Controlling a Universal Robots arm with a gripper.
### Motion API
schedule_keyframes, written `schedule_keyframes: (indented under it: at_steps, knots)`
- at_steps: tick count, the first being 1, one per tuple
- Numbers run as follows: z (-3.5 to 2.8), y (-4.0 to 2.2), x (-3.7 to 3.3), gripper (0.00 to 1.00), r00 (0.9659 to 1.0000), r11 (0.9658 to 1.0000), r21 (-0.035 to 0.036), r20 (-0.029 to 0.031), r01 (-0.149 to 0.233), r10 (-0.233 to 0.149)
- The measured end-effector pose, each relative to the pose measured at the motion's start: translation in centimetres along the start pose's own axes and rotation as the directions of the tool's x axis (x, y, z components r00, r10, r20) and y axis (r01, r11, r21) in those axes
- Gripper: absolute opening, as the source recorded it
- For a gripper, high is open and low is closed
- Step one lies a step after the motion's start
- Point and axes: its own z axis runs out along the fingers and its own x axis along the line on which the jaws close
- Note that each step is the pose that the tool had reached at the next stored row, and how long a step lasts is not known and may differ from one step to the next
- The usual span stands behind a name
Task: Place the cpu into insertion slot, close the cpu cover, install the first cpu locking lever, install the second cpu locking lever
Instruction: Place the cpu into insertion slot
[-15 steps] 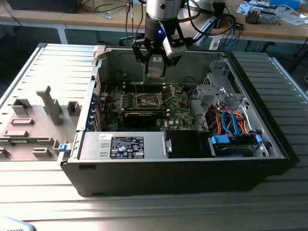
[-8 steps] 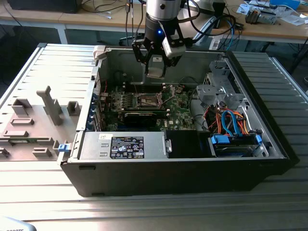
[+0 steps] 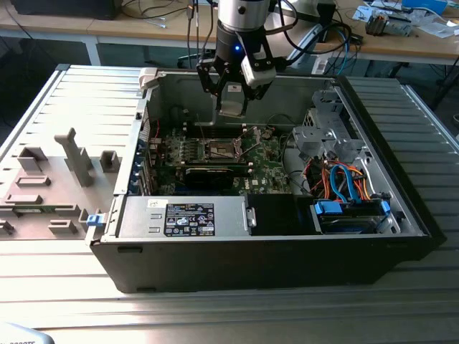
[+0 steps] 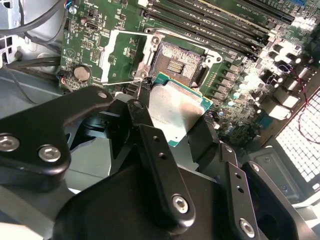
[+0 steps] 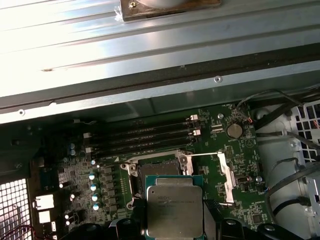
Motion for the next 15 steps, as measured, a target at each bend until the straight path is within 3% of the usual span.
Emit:
schedule_keyframes:
  at_steps: [15]
  knots:
    - [0.1,-0.01,0.0,0.55,0.9994,0.9994,0.0069,0.0034,-0.033,0.033]
